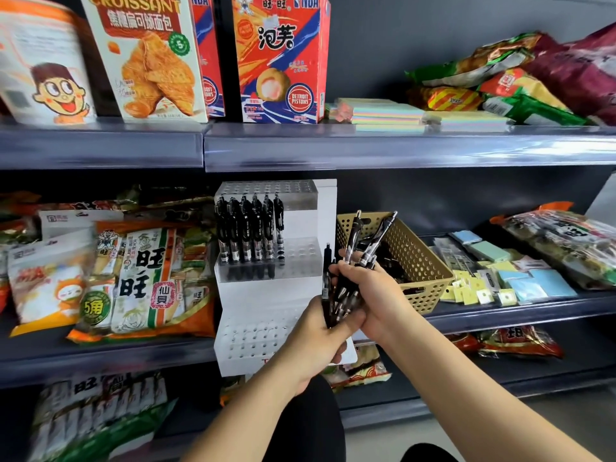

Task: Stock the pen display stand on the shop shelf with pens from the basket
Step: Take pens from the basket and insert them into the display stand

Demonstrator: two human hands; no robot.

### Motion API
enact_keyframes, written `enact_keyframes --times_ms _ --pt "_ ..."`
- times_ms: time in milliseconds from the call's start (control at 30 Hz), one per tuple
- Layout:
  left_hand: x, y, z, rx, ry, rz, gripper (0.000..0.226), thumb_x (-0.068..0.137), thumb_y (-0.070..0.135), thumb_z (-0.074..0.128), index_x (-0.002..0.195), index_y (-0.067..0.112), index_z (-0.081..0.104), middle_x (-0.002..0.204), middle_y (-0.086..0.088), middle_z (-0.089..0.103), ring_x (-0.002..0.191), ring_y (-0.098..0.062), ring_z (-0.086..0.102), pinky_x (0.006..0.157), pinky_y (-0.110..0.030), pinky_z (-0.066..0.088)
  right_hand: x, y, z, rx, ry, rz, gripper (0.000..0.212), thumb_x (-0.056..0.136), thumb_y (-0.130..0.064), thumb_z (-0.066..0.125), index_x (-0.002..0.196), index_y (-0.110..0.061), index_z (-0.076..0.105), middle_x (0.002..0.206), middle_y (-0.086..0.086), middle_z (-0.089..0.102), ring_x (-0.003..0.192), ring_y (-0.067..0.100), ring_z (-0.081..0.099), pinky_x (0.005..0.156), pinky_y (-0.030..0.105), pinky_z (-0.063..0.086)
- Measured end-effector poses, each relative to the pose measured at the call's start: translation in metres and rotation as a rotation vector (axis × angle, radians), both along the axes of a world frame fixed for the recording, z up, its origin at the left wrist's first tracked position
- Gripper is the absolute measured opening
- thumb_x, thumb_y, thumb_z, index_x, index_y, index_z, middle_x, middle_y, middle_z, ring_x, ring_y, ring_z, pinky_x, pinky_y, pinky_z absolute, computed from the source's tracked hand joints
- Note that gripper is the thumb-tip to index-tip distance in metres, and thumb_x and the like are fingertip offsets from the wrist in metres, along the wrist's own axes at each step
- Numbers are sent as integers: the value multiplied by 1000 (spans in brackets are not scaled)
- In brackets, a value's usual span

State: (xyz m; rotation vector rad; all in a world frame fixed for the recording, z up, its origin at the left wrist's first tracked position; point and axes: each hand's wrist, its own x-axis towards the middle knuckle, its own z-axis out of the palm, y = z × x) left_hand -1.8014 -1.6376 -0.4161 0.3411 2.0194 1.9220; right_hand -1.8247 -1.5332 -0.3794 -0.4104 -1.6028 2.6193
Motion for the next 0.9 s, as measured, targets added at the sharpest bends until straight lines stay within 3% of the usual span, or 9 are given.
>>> enact_keyframes --times_ms 133,233,333,400,567,667,900 --pt "-4 -8 -1 -145 118 51 30 89 41 59 113 25 49 68 11 49 63 -14 48 56 -24 37 -2 2 2 9 -49 -11 21 91 -23 53 103 -10 64 79 5 68 74 21 62 75 37 47" --pt "-5 -15 -4 -224 190 81 32 92 38 55 119 25 46 82 3 58 91 -21 60 59 -21 38 -7 3 6 25 -48 -44 30 96 -28 43 102 -8 65 81 6 70 74 20 62 72 33 47" --pt "-3 -23 -9 -259 224 70 26 93 37 53 116 25 46 65 12 48 61 -2 50 51 -16 34 -10 6 10 -8 -5 -58 29 98 -23 40 103 -5 62 78 7 72 77 19 61 75 32 48" --pt "-2 -27 -13 -243 216 74 20 93 35 53 110 26 48 62 16 46 52 1 45 48 -12 32 -11 6 12 -14 14 -25 28 98 -21 40 101 -4 62 76 8 71 75 19 62 72 30 48" --pt "-4 -35 -10 -139 135 79 15 91 29 58 102 23 51 76 3 64 52 -8 52 51 -20 41 -11 -1 10 61 33 106 25 98 -22 42 102 -7 62 87 8 70 77 16 62 73 30 48" --pt "-5 -40 -9 -91 116 84 15 91 26 59 102 20 52 75 2 65 51 -10 50 50 -21 40 -13 -6 8 131 44 148 24 97 -22 47 95 -9 67 90 8 68 81 18 61 83 36 47" --pt "-7 -50 -15 -32 97 122 14 89 28 62 98 21 54 69 6 62 53 -11 51 55 -27 41 -17 -17 8 168 -5 191 22 94 -19 51 96 -6 69 87 10 65 84 23 60 81 36 48"
